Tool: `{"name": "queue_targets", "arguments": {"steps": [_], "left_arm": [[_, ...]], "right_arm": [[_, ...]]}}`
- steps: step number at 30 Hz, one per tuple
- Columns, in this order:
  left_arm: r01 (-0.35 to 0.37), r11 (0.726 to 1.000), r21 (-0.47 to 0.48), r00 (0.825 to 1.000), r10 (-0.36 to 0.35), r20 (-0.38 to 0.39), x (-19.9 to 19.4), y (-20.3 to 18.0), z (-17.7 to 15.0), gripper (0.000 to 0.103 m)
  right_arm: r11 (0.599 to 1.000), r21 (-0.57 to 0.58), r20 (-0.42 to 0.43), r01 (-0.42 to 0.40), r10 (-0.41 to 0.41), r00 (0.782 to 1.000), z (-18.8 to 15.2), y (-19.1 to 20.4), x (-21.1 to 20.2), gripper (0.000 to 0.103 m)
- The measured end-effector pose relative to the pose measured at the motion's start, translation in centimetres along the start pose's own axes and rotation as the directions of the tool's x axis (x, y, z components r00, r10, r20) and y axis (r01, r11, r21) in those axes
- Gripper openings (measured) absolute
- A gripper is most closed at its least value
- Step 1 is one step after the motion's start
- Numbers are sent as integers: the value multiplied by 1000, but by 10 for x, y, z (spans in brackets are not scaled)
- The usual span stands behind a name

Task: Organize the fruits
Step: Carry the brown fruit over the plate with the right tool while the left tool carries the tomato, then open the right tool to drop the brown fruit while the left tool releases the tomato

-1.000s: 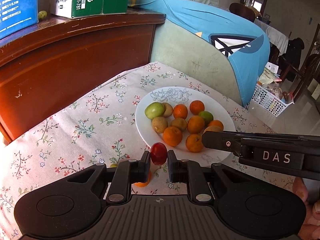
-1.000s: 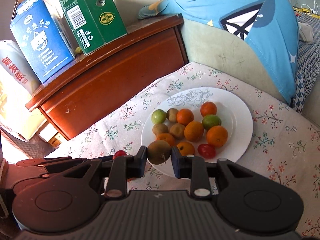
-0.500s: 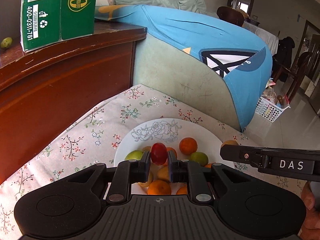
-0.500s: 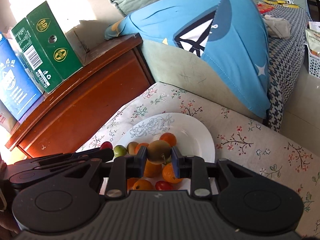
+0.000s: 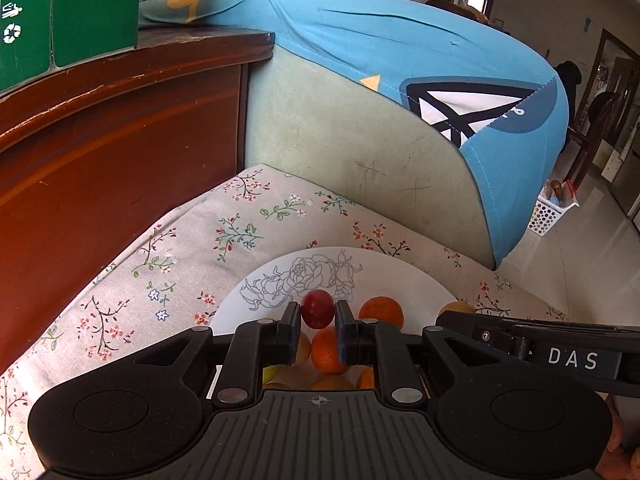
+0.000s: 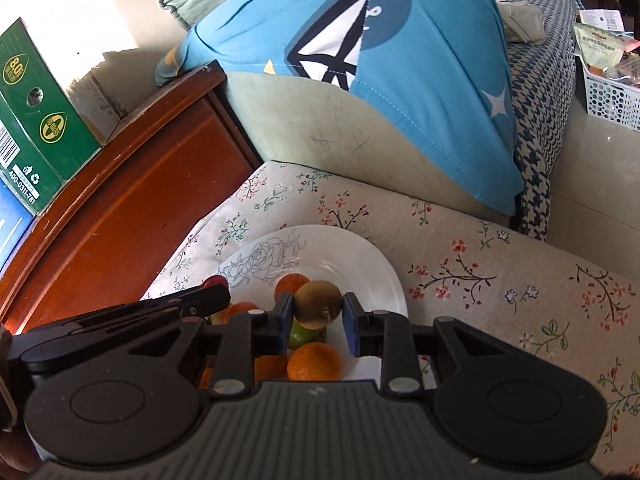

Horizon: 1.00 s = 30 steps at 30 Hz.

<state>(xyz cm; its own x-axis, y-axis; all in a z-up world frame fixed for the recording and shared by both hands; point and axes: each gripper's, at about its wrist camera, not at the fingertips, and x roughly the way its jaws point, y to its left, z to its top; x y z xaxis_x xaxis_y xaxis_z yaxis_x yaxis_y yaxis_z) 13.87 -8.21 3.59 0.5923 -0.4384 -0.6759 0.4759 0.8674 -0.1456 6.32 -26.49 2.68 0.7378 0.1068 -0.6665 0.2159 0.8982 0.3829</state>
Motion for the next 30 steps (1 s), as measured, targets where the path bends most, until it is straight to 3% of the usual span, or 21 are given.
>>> {"name": "queue_targets", "arguments": {"steps": [9,18,22,30], "left_arm": [[36,999,21,999,-36,-11,17,-6,2,16],[25,999,33,1000,-24,-19,3,-9,7,22],[-38,997,70,999,39,-19,-13,-13,4,43],[-98,994,56,995,100,-23,-47,-8,-2,53]], "right_arm": [[999,31,-12,38,-38,999,-3,-4,11,29],[1000,21,13,21,-21,1000,2,3,5,30],[1000,-5,23,20,-20,1000,0,9,-2,31],[1000,-24,29,17,-16,999,-8,25,-24,38]]}}
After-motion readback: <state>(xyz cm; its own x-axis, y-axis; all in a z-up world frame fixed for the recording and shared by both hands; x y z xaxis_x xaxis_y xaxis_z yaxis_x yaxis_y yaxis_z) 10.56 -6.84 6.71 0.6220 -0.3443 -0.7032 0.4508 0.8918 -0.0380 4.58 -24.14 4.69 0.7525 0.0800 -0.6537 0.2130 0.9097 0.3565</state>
